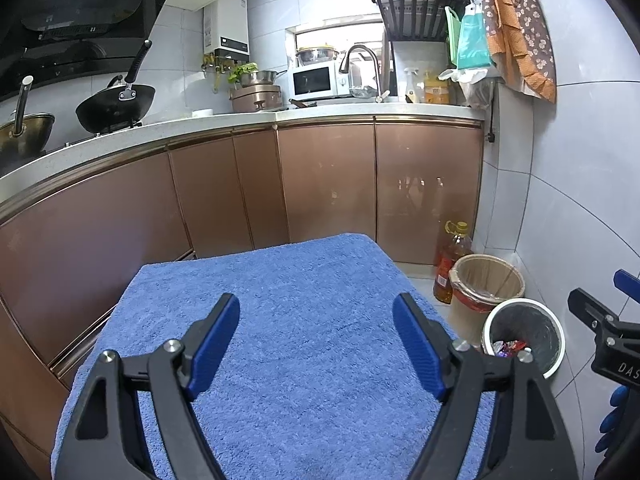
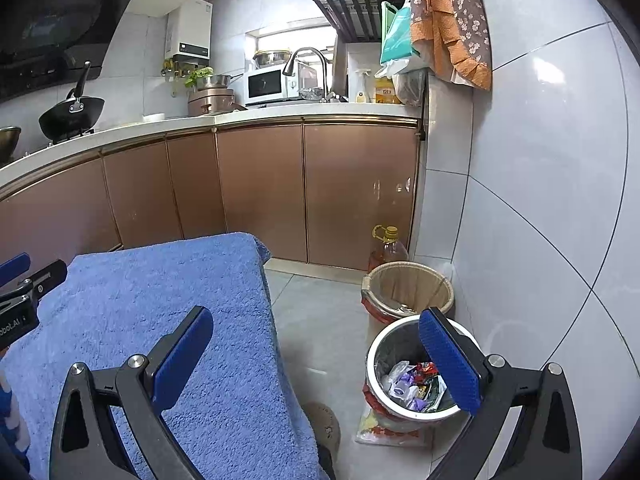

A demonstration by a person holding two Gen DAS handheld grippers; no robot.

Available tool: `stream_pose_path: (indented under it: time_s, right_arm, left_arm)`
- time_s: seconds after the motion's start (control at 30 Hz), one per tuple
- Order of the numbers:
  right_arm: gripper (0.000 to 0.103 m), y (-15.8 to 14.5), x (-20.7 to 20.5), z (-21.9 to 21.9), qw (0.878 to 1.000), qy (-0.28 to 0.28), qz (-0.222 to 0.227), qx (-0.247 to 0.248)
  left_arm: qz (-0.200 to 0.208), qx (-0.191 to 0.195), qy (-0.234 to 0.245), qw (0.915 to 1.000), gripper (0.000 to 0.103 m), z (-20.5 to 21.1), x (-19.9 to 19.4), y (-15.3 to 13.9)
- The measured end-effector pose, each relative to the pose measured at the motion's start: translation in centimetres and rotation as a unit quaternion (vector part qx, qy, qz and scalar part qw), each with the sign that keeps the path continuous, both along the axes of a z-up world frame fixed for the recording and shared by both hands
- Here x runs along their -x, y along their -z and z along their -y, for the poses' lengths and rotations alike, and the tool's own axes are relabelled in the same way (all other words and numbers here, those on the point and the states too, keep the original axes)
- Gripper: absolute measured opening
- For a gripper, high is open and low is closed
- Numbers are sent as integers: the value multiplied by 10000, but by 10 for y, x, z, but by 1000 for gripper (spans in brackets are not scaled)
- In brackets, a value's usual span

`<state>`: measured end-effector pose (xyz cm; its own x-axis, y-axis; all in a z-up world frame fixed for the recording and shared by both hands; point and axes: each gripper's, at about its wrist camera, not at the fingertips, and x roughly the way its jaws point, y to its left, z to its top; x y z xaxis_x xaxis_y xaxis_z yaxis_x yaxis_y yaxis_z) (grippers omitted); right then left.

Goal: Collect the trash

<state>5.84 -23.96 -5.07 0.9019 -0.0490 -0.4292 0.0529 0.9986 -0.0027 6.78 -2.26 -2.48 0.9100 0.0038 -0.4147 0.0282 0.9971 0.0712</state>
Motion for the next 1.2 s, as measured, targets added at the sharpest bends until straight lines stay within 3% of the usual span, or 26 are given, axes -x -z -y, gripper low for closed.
stream_pose_path:
  time_s: [1.2]
  right_arm:
    - [103, 2, -8, 6, 10000, 35, -55, 48]
  left_arm:
    - [-15, -50, 153, 9999, 78, 2, 1, -1]
